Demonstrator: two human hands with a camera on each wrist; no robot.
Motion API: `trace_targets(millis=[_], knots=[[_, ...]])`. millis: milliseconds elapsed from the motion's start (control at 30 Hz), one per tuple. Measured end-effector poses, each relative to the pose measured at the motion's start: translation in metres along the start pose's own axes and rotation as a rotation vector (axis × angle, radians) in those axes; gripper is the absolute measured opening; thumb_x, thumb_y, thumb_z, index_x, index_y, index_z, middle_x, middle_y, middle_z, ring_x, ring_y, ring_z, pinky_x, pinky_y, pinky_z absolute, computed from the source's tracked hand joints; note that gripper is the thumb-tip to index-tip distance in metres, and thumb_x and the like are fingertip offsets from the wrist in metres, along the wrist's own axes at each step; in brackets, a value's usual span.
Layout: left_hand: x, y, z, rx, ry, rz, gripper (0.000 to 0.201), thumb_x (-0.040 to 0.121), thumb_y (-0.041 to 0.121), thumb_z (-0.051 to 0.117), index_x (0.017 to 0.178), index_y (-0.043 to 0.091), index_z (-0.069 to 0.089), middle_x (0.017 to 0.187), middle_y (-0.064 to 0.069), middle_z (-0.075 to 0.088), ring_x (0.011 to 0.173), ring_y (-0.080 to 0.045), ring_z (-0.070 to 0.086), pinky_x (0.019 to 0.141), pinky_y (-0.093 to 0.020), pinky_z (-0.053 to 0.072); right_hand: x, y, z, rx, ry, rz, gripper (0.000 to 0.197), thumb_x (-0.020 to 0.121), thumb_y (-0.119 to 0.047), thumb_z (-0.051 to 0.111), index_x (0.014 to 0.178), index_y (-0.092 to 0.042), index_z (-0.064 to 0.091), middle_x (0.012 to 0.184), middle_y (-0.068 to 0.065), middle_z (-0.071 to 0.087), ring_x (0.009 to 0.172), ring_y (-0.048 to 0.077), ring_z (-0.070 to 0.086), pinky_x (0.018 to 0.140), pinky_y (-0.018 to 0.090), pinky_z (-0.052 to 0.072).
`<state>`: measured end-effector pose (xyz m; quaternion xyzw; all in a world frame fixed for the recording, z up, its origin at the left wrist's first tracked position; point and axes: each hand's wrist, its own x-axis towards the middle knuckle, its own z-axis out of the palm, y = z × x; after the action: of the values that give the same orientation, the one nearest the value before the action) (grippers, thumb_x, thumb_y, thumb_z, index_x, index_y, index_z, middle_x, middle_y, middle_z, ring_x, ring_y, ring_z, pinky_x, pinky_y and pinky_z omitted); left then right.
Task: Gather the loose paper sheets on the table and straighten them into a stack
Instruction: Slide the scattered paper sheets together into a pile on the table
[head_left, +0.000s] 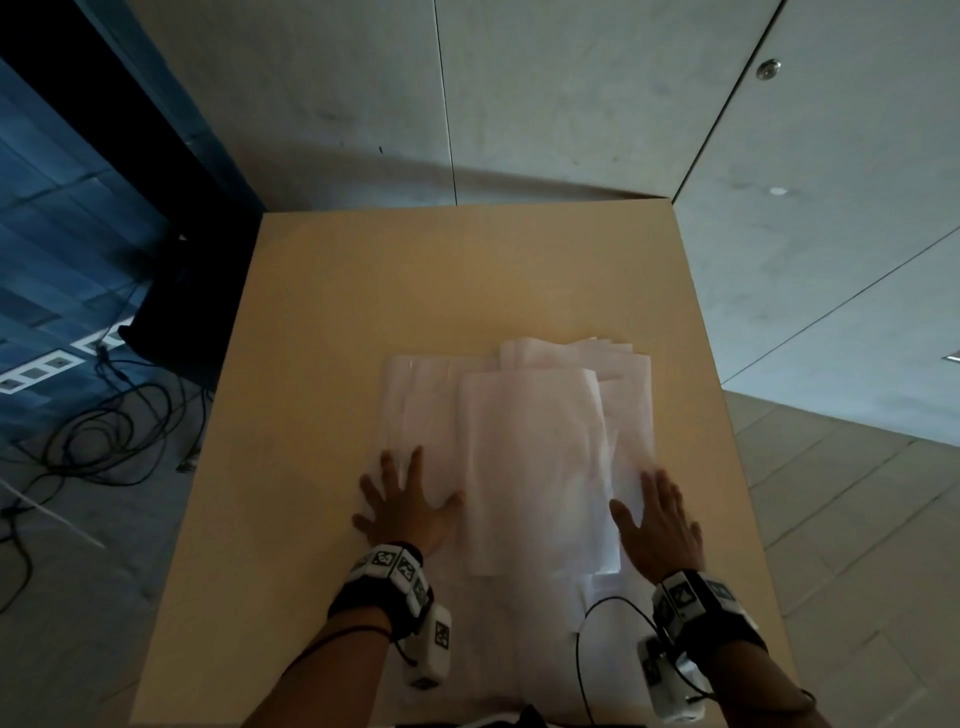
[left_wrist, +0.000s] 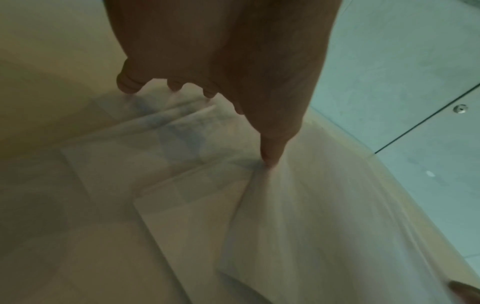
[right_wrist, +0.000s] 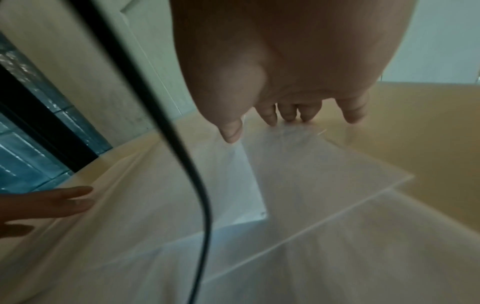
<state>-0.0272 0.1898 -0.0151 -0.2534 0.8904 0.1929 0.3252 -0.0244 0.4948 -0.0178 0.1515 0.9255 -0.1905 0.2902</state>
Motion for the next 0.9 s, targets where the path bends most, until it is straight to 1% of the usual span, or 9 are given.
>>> trace_targets(millis=[100,233,333,467,533,600,700,800,900], knots=[[0.003,-0.026,-0.009,0.013,-0.016,-0.038,0.091,0.072,0.08,0.043,0.142,0.054,-0.009,0.155,0.011,-0.026,0.143,-0.034,-0.02,0.11,-0.066,0.006,-0.005,0.014,0.001,-0.102,-0.007,-0.028,0.076,0.094,-0.057,0.033,0.152,-0.028,-0.006,0.161,-0.004,-0.013,0.149,0.021,-0.006,0.119,0.055,0.01],[0.008,-0.053,-0.016,0.037,-0.027,-0.021,0.089,0.073,0.079,0.044,0.141,0.056,-0.008,0.155,0.014,-0.026,0.144,-0.033,-0.017,0.111,-0.064,0.01,-0.007,0.025,0.002,-0.191,0.004,-0.045,0.076,0.093,-0.058,0.034,0.15,-0.031,-0.01,0.16,-0.007,-0.016,0.149,0.022,-0.008,0.118,0.058,0.009],[0.011,-0.049,-0.017,0.007,-0.005,-0.046,0.093,0.075,0.076,0.048,0.144,0.051,-0.009,0.156,0.012,-0.024,0.144,-0.033,-0.014,0.112,-0.061,0.011,-0.007,0.02,0.005,-0.175,0.014,-0.027,0.076,0.095,-0.054,0.035,0.151,-0.028,-0.009,0.161,-0.004,-0.015,0.149,0.024,-0.009,0.118,0.058,0.009],[0.004,-0.027,0.003,0.037,0.024,0.023,0.089,0.077,0.078,0.039,0.145,0.048,-0.01,0.157,0.007,-0.022,0.144,-0.035,-0.014,0.114,-0.059,0.008,-0.007,0.008,0.012,-0.086,0.014,-0.015,0.073,0.097,-0.046,0.033,0.152,-0.022,-0.009,0.161,0.001,-0.015,0.149,0.025,-0.009,0.119,0.056,0.007],[-0.003,-0.018,0.015,0.049,0.013,0.029,0.088,0.078,0.077,0.038,0.145,0.047,-0.01,0.157,0.004,-0.024,0.144,-0.036,-0.015,0.115,-0.057,0.006,-0.009,0.002,0.013,-0.054,-0.002,-0.011,0.072,0.098,-0.046,0.032,0.152,-0.019,-0.007,0.161,0.002,-0.014,0.149,0.025,-0.008,0.119,0.055,0.007],[-0.007,-0.012,0.018,0.039,0.032,0.036,0.088,0.079,0.075,0.04,0.146,0.046,-0.011,0.157,0.003,-0.023,0.144,-0.037,-0.014,0.115,-0.056,0.008,-0.01,0.003,0.013,-0.072,-0.001,-0.027,0.073,0.097,-0.048,0.033,0.152,-0.02,-0.005,0.161,0.002,-0.013,0.149,0.025,-0.007,0.119,0.055,0.007],[-0.009,-0.016,0.018,0.05,0.064,0.103,0.085,0.079,0.075,0.038,0.143,0.051,-0.012,0.157,0.006,-0.022,0.145,-0.035,-0.011,0.114,-0.057,0.012,-0.011,0.016,0.009,-0.179,-0.002,-0.056,0.074,0.096,-0.053,0.033,0.152,-0.024,-0.007,0.161,-0.002,-0.013,0.149,0.024,-0.008,0.118,0.058,0.004],[-0.009,-0.029,0.021,0.176,0.025,0.162,0.083,0.075,0.083,0.031,0.141,0.055,-0.011,0.156,0.011,-0.025,0.145,-0.033,-0.014,0.114,-0.058,0.009,-0.009,0.031,0.005,-0.25,-0.002,-0.057,0.074,0.095,-0.056,0.03,0.151,-0.027,-0.008,0.161,-0.005,-0.013,0.149,0.025,-0.009,0.117,0.061,0.003],[-0.007,-0.04,0.019,0.201,0.014,0.167,0.083,0.072,0.086,0.029,0.139,0.059,-0.012,0.154,0.017,-0.025,0.144,-0.031,-0.016,0.113,-0.06,0.008,-0.008,0.036,0.002,-0.265,-0.011,-0.06,0.073,0.095,-0.056,0.03,0.151,-0.029,-0.007,0.161,-0.008,-0.012,0.149,0.026,-0.009,0.116,0.063,0.002]])
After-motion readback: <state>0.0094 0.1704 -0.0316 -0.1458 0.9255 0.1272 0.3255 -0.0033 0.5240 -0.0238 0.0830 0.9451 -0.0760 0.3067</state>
